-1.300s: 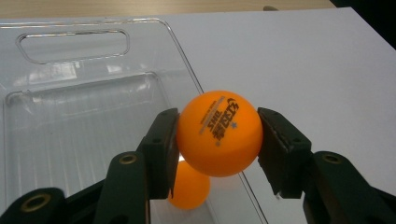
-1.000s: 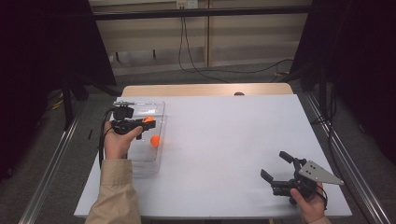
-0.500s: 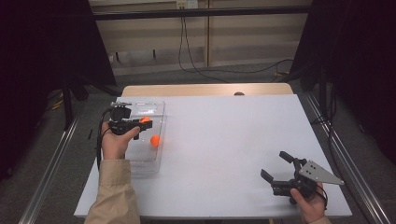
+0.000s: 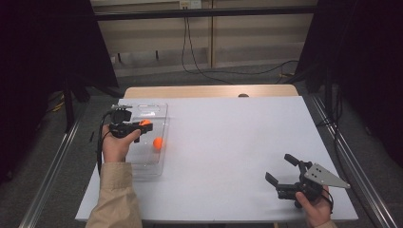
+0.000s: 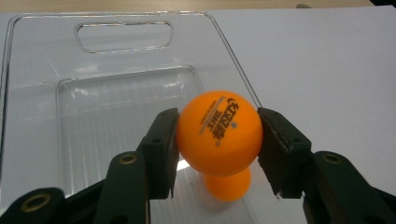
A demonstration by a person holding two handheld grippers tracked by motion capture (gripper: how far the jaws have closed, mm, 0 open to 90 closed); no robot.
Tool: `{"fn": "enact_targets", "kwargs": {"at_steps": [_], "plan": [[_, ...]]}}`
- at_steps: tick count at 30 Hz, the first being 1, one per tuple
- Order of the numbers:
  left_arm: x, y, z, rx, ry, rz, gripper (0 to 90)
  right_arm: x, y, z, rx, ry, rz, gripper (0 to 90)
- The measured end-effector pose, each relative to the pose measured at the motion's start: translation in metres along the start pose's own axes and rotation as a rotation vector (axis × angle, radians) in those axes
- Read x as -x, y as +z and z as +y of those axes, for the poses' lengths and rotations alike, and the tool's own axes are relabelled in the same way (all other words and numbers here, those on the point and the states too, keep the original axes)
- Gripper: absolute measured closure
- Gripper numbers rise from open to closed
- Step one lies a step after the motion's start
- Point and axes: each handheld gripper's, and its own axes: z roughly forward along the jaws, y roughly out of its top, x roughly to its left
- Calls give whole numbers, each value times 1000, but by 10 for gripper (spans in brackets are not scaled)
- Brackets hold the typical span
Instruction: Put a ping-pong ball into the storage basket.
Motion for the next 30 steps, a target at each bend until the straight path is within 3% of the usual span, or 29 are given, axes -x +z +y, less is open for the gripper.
{"fn": "enact_targets", "kwargs": {"at_steps": [30], "plan": [[-6,4,-4,-4,-9,43,509,0,0,0,0,-2,1,21]]}}
